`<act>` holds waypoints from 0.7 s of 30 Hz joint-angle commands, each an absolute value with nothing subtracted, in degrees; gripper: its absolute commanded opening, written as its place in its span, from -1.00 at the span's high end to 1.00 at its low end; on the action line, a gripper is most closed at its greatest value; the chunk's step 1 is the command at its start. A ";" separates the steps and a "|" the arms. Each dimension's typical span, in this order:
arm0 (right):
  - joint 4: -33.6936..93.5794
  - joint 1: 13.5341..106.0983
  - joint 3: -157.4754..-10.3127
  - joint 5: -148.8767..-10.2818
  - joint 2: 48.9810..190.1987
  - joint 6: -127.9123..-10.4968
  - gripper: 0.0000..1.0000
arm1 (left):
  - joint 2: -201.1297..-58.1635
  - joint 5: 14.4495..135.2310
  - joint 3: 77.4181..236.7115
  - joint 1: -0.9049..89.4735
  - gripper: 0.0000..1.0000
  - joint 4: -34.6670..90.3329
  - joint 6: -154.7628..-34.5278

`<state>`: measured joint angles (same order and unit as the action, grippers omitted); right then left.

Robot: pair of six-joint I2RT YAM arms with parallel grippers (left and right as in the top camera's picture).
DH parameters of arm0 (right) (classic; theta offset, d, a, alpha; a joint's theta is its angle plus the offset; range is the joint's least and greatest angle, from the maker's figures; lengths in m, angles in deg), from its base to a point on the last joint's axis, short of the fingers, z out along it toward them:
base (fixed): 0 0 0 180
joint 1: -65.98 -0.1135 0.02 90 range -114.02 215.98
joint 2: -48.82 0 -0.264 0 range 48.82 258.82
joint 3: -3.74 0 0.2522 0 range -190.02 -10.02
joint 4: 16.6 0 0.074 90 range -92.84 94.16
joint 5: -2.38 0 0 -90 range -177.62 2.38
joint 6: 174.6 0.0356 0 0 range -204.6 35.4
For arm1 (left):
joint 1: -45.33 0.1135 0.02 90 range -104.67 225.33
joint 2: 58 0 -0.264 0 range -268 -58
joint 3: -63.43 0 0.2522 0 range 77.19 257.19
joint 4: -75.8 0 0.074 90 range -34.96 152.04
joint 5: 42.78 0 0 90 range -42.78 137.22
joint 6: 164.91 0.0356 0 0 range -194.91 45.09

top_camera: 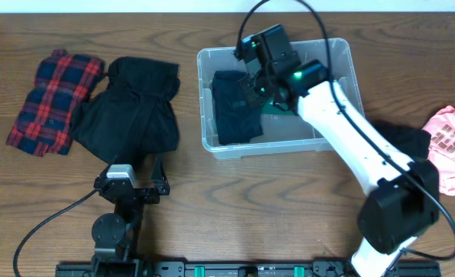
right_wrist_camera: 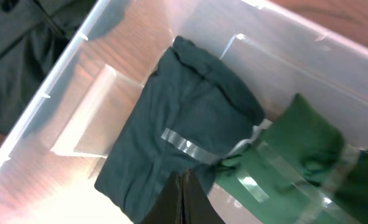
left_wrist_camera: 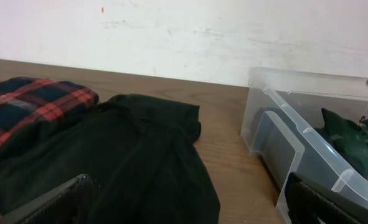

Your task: Pack container

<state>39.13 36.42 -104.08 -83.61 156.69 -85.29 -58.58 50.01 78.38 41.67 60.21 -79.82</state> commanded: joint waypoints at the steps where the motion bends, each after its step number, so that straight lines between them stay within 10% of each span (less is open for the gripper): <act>1: 38.24 36.33 -103.60 -85.69 160.23 -84.61 0.98 | -58.23 49.14 77.42 41.39 -0.96 58.18 -79.92; 21: 35.88 36.33 -108.56 -85.67 169.83 -84.66 0.97 | -58.23 49.14 77.42 41.39 -0.96 58.18 -79.92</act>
